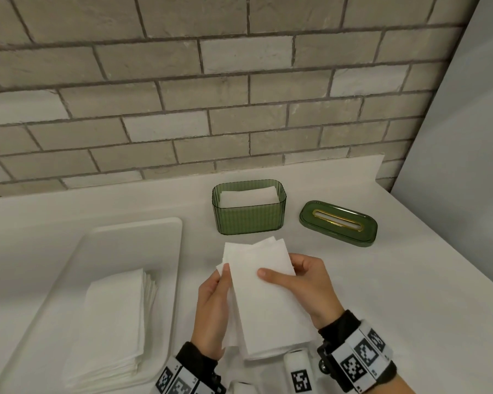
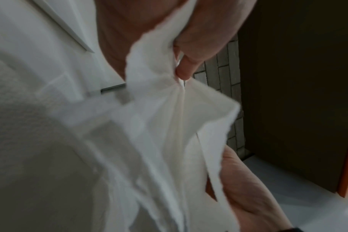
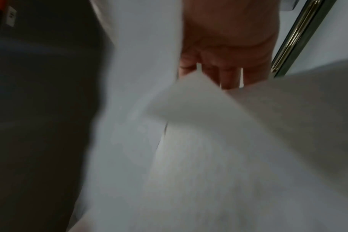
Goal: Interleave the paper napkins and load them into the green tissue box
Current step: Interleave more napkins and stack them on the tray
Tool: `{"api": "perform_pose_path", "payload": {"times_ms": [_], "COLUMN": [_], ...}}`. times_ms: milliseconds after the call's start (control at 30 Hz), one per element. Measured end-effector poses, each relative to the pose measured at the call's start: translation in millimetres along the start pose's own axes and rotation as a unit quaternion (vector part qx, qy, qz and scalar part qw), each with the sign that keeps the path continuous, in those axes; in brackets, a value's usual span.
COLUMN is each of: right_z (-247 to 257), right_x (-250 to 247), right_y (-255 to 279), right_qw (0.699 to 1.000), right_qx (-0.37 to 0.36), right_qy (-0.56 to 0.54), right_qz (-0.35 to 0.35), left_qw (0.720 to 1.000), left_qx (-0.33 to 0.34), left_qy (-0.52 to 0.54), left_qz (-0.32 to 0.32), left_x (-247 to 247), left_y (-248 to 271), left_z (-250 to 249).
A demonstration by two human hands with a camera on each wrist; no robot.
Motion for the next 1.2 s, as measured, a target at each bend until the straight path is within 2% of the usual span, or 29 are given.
{"api": "perform_pose_path", "payload": {"times_ms": [100, 200, 333, 567, 767, 933, 1067, 1200], "right_z": [-1, -2, -2, 0, -2, -6, -6, -5], "right_x": [4, 6, 8, 3, -5, -12, -14, -2], "right_y": [0, 3, 7, 6, 2, 0, -2, -1], "right_qw": [0.998, 0.995, 0.988, 0.976, 0.976, 0.974, 0.982, 0.98], "right_qx": [0.003, 0.023, -0.005, -0.041, -0.087, -0.123, -0.063, -0.012], "right_qy": [-0.034, -0.075, -0.126, -0.143, -0.096, -0.044, -0.116, -0.17], "right_qz": [-0.048, -0.061, -0.094, -0.156, -0.174, -0.186, -0.136, -0.107], "left_qw": [1.0, 0.999, 0.997, 0.994, 0.997, 0.996, 0.991, 0.99], "left_qx": [-0.002, -0.017, -0.057, -0.077, -0.043, 0.003, 0.006, -0.015], "left_qy": [0.007, 0.028, 0.055, 0.069, 0.059, 0.064, 0.095, 0.112], "left_qz": [0.014, 0.005, -0.025, -0.039, -0.032, -0.068, -0.093, -0.082], "left_x": [2, 2, -1, -4, 0, -3, -7, 0], "left_y": [2, 3, 2, -2, 0, -2, -5, -4], "left_z": [-2, -5, -4, -5, -8, -6, -5, -1]}}
Point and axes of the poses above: each hand's wrist, its own y-axis away from the middle knuckle, its own x-axis out of the palm, z = x × y, the point moved 1 cm from there along -y, towards the middle knuckle, and after that the axes turned 11 degrees about y, right-handed, at the moved point
